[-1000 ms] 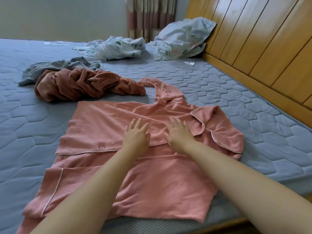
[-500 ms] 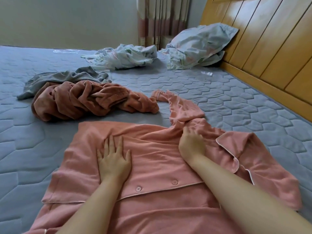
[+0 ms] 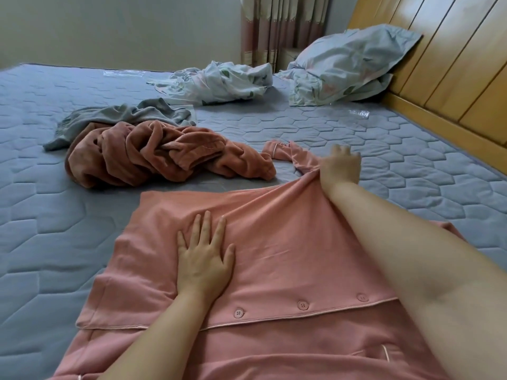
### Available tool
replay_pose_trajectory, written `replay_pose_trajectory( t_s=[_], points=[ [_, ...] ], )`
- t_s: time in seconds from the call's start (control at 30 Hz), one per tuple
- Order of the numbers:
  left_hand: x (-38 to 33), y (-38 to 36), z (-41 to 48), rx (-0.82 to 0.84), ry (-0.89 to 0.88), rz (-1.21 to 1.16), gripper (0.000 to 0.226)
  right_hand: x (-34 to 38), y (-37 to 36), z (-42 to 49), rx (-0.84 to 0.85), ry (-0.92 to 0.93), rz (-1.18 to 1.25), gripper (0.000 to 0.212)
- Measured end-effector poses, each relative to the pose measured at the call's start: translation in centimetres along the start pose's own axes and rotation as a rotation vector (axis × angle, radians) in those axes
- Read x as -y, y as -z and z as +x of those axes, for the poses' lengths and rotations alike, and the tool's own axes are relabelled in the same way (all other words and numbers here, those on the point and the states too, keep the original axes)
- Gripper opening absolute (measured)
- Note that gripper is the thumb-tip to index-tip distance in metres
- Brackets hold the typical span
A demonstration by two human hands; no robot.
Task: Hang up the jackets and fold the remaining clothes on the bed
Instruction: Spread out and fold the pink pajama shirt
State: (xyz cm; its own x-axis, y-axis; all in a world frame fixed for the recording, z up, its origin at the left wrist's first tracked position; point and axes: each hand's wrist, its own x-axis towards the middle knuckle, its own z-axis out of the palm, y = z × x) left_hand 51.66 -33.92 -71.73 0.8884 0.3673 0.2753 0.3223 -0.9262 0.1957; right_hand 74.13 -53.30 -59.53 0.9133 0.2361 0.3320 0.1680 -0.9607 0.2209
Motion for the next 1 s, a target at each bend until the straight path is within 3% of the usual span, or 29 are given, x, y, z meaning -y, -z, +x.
replay_pose_trajectory(
  t_s=[0.07,0.2,0.33,0.53,0.7,0.83,0.9,1.0],
  points=[
    [0.0,0.0,0.1,0.012,0.019,-0.007,0.073,0.7,-0.3,-0.9,0.088,-0.135,0.06,0.044],
    [-0.1,0.2,0.1,0.047,0.035,0.001,0.078,7.7,-0.4,-6.7,-0.003,0.114,0.29,0.06],
    [-0.1,0.5,0.3,0.047,0.091,-0.034,0.078,13.0,-1.8,-13.6,0.223,0.161,0.542,0.059],
    [2.0,2.0,1.5,0.102,0.176,-0.006,0.055,13.3,-3.8,-14.8,0.221,0.135,0.475,0.059],
    [8.6,4.7,4.6,0.105,0.542,0.008,0.058,13.7,-3.6,-14.7,0.232,0.147,0.406,0.073],
    [11.4,6.3,7.2,0.074,0.765,-0.365,0.056,14.0,-3.8,-14.5,0.22,0.145,0.374,0.069],
    [11.7,6.7,8.6,0.11,0.821,-0.621,0.059,14.0,-3.8,-14.5,0.209,0.145,0.365,0.081],
    [11.8,6.6,9.2,0.103,0.815,-0.605,0.049,14.1,-3.9,-14.4,0.189,0.15,0.377,0.091]
  ],
)
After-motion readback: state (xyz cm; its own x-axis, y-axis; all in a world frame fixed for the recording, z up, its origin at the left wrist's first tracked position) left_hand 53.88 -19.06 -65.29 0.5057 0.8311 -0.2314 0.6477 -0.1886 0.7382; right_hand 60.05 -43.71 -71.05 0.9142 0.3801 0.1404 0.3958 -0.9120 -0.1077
